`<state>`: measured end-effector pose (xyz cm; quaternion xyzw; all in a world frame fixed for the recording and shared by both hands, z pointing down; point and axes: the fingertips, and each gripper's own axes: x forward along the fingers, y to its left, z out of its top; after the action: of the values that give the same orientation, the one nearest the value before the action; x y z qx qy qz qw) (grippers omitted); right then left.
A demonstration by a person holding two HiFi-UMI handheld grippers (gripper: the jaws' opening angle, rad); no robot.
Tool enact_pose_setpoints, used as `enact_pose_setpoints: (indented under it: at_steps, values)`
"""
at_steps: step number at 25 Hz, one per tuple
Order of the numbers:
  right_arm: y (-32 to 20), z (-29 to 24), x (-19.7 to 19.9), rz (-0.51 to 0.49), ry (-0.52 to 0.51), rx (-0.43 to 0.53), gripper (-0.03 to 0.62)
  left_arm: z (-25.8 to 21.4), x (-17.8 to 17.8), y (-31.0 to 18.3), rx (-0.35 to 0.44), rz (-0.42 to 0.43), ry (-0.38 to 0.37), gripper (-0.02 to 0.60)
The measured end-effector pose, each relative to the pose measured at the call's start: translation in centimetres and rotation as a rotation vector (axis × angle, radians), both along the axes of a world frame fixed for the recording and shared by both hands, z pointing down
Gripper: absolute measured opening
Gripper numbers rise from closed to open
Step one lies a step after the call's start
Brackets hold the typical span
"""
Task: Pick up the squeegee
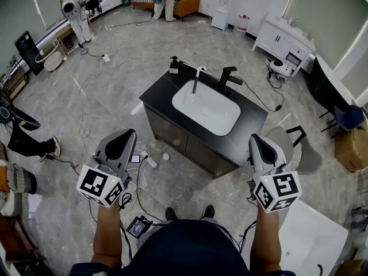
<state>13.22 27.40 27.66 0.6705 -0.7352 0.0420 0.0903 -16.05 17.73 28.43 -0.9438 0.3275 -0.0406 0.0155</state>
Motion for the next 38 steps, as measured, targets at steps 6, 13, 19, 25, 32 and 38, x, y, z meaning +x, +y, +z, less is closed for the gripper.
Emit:
enact_pose_setpoints:
  at_steps: [6,13,19,25,32,38]
  values:
    - [-1.5,-0.1,-1.3,0.004,0.001,-0.007,0.006,0.1,-1.4,-1.4,-0.005,0.005,0.01,0.009]
    - [-2.6,-0.1,-2.6,0.002,0.01,-0.015,0.006,0.3,-2.4,-2.5,-0.003,0.011,0.033,0.009]
    - [-4.0,0.1,-3.5,-0.021,-0.012,-0.014,0.008,0.8,-2.9,-3.2,-0.009,0.009,0.037,0.009]
    - [-5.8,0.7,-1.1,-0.04,-0.049,-0.002,0.009,1.1,-1.3,-3.7,-0.02,-0.023,0.017,0.009]
    - [-9.4,1.9,4.1,-0.101,-0.093,-0.001,0.009,0.4,2.4,-4.7,-0.015,-0.098,-0.023,0.009]
    - [-12.8,3.0,8.1,-0.175,-0.1,-0.008,0.009,0.3,6.5,-5.9,-0.009,-0.168,-0.038,0.009]
